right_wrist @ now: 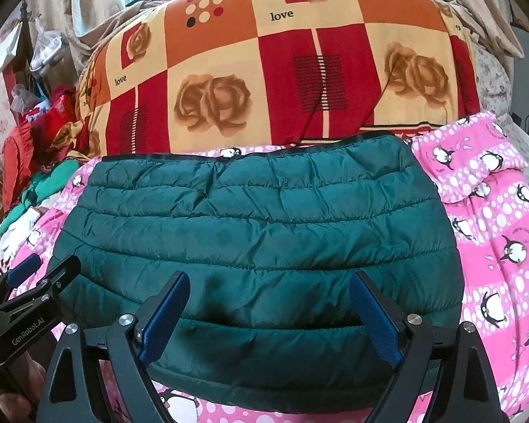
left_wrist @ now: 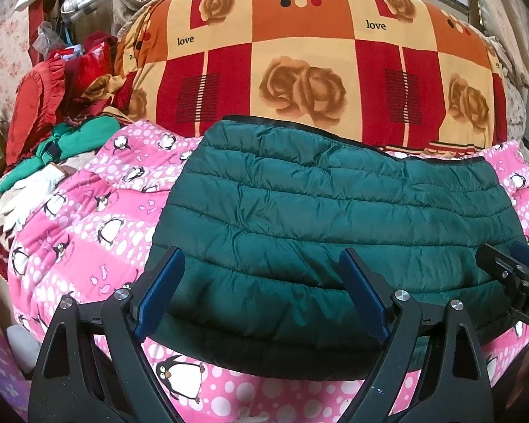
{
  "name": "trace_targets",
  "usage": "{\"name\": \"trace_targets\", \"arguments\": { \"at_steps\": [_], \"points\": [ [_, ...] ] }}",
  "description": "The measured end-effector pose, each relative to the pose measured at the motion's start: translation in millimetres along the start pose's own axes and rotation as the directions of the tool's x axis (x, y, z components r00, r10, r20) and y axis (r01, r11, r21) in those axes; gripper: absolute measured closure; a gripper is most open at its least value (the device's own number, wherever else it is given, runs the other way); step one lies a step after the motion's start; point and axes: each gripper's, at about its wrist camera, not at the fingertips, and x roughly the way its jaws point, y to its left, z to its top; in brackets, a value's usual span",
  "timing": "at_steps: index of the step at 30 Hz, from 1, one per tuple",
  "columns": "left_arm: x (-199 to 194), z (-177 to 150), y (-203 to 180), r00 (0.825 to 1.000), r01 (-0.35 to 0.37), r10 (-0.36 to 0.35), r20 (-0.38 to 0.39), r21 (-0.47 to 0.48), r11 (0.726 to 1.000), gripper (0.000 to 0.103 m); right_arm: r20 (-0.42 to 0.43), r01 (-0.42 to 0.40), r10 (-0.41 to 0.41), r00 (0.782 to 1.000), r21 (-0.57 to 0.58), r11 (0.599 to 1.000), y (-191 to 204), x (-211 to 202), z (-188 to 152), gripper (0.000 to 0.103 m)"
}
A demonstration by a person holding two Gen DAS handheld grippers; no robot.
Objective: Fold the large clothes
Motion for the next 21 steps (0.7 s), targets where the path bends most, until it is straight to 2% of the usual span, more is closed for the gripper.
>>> {"name": "trace_targets", "arguments": {
  "at_steps": [21],
  "points": [
    [4.0,-3.2,-1.9,1.000,0.002,-0.002,0.001,0.011,1.000,0.014,-0.009,0.004,-0.004,1.000,0.002,1.000,-2.0,3.1,-1.5,0.013]
  ]
}}
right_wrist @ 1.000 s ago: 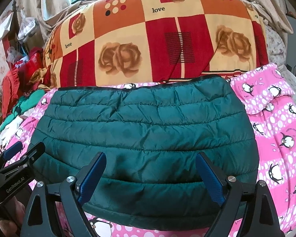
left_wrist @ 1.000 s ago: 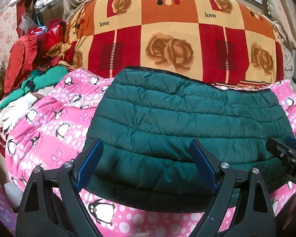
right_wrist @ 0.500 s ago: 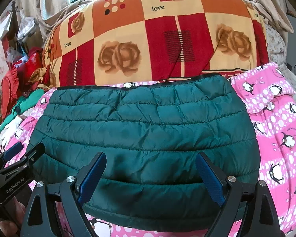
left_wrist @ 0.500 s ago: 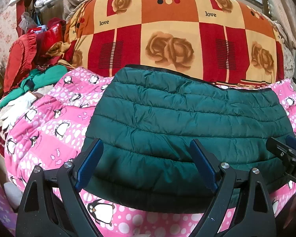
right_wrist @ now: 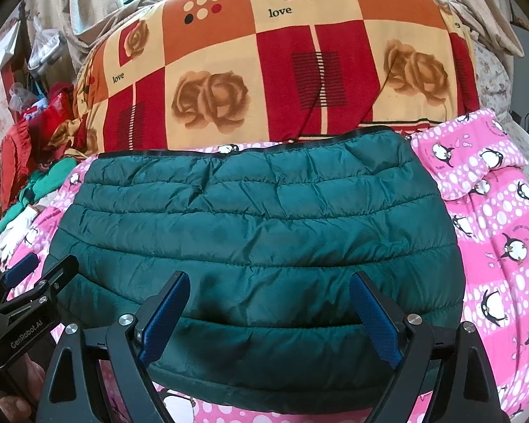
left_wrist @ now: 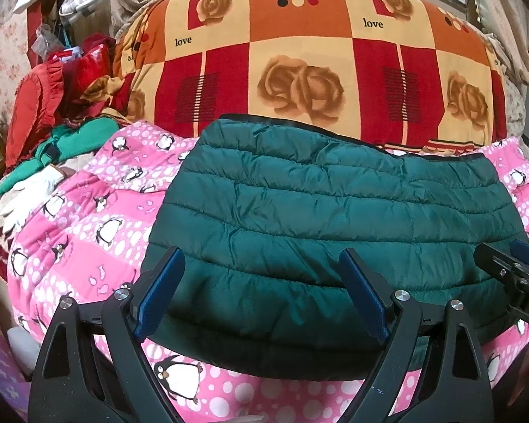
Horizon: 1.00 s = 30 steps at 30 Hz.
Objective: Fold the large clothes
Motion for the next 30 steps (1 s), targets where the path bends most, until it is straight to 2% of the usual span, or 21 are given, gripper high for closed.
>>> {"name": "trace_targets", "arguments": {
  "at_steps": [30],
  "points": [
    [19,-1,2,0.999,0.013,-0.013,-0.037,-0.015,1.000,0.014,-0.019,0.012,-0.012,1.000,-0.005,1.000,-7,15,5,0.013]
  ]
}}
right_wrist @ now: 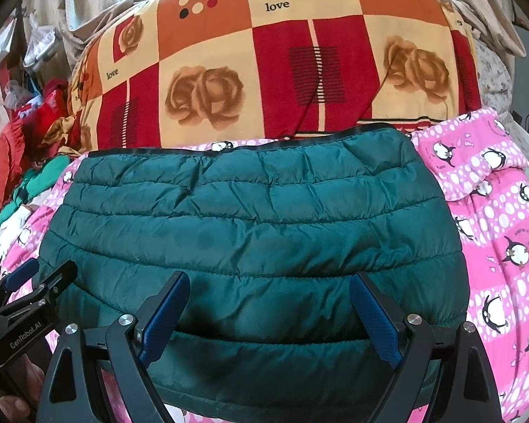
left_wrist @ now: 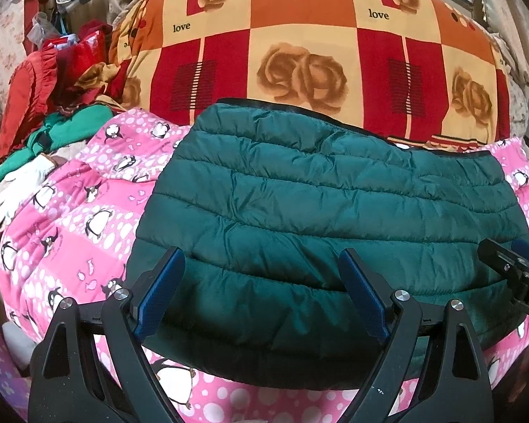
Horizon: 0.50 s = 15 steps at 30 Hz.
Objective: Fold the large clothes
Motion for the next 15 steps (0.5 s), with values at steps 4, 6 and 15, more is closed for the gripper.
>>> {"name": "trace_targets", "arguments": {
  "at_steps": [4,6,15],
  "points": [
    [1.7,-0.1,0.1,1.000,0.002,-0.002,-0.004,-0.002,1.000,0.014,-0.001,0.001,-0.001,1.000,-0.001,1.000,0.6,1.1,0.4,0.013],
    [2.8,0.4,0.6,1.000,0.000,0.000,-0.005,-0.003,1.000,0.014,-0.002,0.000,0.000,1.000,-0.002,1.000,0.6,1.7,0.7,0.013],
    [5.6,1.8,2.8,1.000,-0.003,0.003,-0.010,-0.005,1.000,0.014,-0.003,0.000,0.000,1.000,-0.004,1.000,1.0,3.4,2.8,0.013]
  ]
}}
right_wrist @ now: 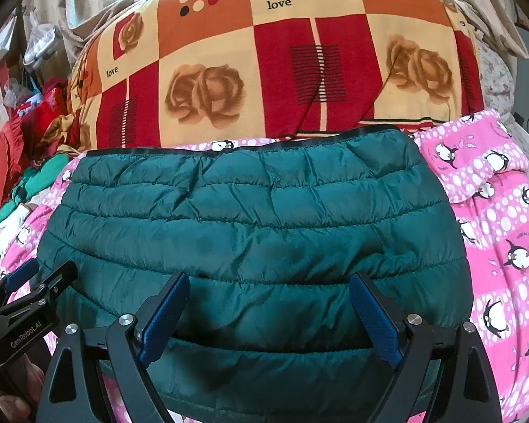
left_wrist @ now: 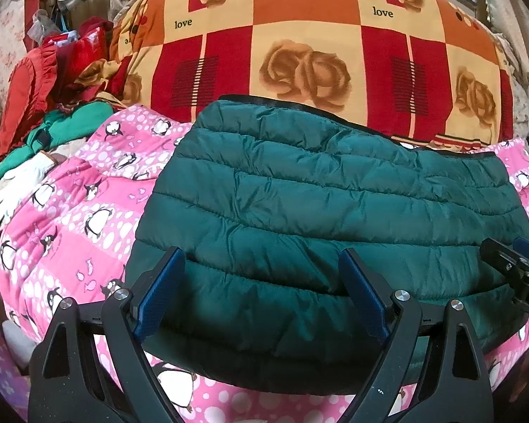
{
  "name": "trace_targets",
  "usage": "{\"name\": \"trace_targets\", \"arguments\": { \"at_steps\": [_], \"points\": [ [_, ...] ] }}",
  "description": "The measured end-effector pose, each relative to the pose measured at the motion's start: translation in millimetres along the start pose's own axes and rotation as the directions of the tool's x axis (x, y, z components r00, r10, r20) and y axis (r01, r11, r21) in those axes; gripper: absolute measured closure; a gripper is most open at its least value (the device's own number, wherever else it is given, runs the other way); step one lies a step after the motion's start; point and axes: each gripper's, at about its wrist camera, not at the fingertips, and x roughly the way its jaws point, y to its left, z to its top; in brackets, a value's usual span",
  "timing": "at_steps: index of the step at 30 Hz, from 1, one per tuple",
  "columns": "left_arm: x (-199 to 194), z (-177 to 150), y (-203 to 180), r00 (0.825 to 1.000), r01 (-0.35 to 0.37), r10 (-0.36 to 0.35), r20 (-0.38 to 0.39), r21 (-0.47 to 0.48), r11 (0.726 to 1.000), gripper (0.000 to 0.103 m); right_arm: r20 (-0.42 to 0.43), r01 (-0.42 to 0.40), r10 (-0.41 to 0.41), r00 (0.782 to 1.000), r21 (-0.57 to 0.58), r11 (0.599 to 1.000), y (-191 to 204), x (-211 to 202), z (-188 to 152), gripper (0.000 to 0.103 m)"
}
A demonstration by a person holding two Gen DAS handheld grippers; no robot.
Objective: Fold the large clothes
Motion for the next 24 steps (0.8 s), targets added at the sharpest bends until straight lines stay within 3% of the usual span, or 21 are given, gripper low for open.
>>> {"name": "trace_targets", "arguments": {
  "at_steps": [18,24],
  "points": [
    [11,11,-5,1.000,0.021,-0.021,-0.009,0.008,1.000,0.014,-0.008,-0.003,0.003,1.000,0.000,1.000,-5,11,13,0.013],
    [9,21,4,0.999,0.046,-0.046,0.021,0.007,0.999,0.014,0.006,-0.045,0.045,0.999,0.014,0.999,-21,9,23,0.013]
  ]
}}
